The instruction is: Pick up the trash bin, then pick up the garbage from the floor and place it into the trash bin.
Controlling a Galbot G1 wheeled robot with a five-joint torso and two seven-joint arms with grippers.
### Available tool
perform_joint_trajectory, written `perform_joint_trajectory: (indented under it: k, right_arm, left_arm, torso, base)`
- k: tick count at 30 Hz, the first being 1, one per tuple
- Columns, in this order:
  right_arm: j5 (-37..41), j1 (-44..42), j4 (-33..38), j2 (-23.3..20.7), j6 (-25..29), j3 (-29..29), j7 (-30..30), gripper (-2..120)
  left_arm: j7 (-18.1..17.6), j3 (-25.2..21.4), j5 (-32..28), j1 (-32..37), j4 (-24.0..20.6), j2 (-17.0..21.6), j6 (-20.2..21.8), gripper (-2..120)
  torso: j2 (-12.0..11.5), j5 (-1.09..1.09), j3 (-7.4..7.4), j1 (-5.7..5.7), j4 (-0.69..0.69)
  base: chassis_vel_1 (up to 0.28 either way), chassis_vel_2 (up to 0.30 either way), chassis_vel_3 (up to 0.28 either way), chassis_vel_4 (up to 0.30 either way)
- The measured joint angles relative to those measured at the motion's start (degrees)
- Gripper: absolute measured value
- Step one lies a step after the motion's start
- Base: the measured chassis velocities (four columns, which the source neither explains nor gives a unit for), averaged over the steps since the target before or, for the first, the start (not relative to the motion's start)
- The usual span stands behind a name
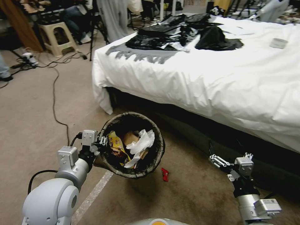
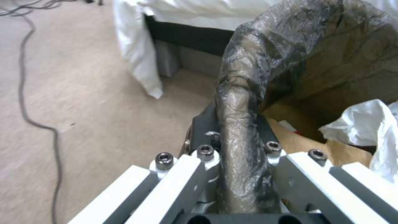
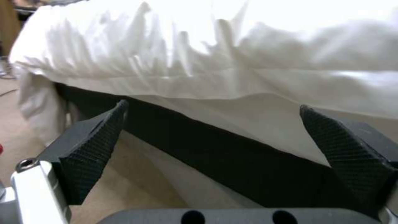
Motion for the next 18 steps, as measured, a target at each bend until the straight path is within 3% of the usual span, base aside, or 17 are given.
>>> perform_joint_trajectory:
  k: [18]
  right_arm:
    - [0.4,0.3,-2.1,0.5,-0.4,1.1,-2.1,100]
  left_arm:
    - [-0.1,0.6,0.7,0.2,-0.4,-0.3,0.0,3]
  torso:
    - [0.0,0.00,0.00,0.00,0.01]
  base:
    - [0.127,0.120,0.121,0.121]
